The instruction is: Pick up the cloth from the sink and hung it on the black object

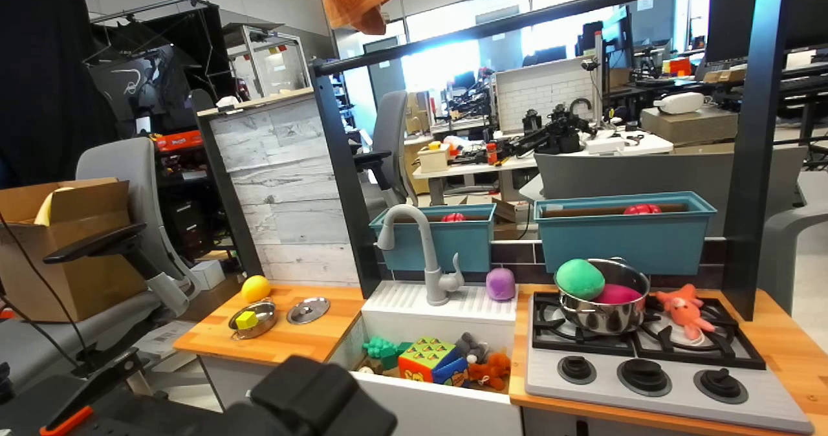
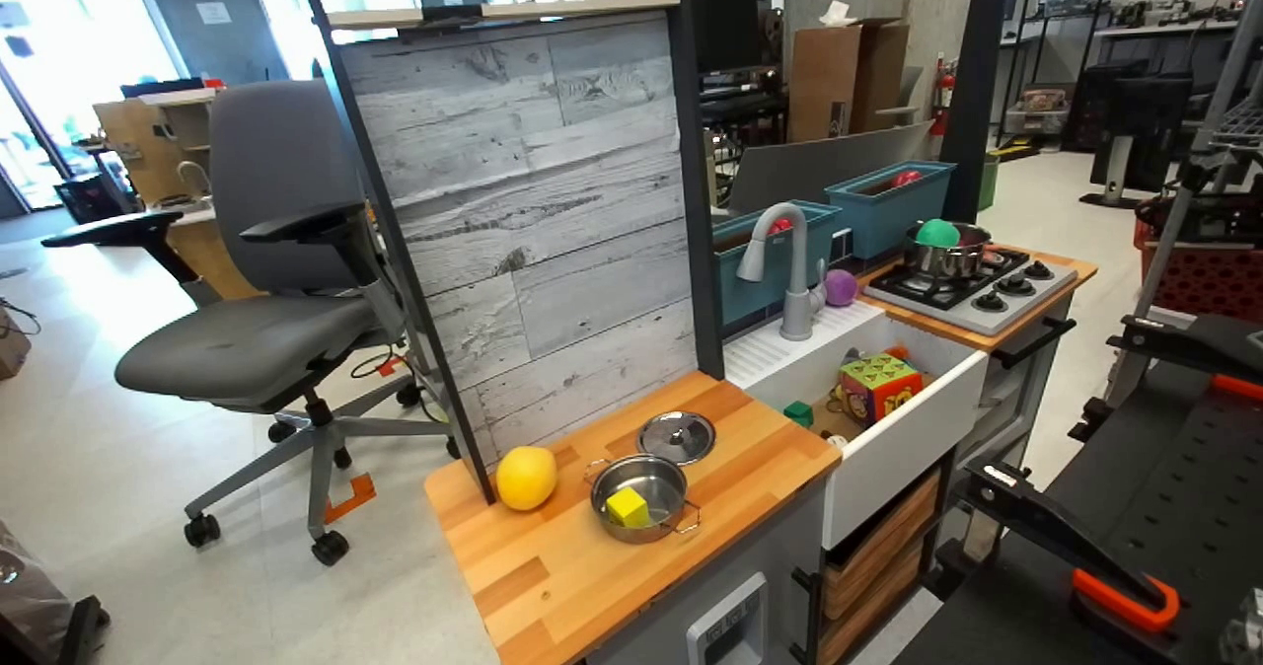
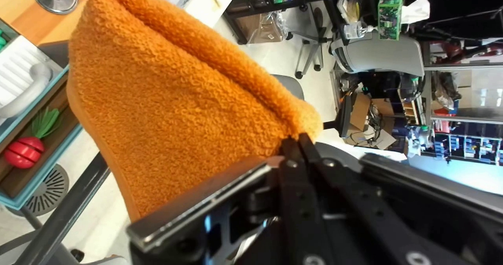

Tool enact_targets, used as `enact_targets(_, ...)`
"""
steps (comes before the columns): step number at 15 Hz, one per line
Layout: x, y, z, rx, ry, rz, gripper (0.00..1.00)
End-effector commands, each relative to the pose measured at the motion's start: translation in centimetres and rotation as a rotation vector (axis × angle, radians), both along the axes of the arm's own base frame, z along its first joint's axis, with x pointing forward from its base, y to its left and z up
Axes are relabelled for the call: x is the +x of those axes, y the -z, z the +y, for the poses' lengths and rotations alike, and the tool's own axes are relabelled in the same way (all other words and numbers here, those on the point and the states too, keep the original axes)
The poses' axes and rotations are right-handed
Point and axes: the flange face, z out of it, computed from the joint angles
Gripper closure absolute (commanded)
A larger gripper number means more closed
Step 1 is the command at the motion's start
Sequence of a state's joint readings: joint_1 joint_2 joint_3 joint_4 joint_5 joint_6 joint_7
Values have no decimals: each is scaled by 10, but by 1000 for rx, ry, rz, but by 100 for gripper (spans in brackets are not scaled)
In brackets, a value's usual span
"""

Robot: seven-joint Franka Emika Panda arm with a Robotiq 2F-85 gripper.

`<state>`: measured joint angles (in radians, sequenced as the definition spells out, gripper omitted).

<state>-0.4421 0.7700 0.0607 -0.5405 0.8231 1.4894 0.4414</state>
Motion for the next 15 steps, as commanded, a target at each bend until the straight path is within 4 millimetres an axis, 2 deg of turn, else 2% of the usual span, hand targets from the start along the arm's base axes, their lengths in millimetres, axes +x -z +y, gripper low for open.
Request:
enact_targets(1, 11, 18, -1, 32, 25, 26, 99)
enact_targets(5, 23, 47, -5, 56, 46, 63, 99)
enact_targets(7, 26, 48, -6, 67, 50, 39, 99)
enact_targets(9, 28, 40, -8, 87, 60, -16, 99)
enact_targets(12, 29, 14, -7, 147, 82, -137, 99)
enact_targets(15, 32, -3, 3, 215, 94, -202, 99)
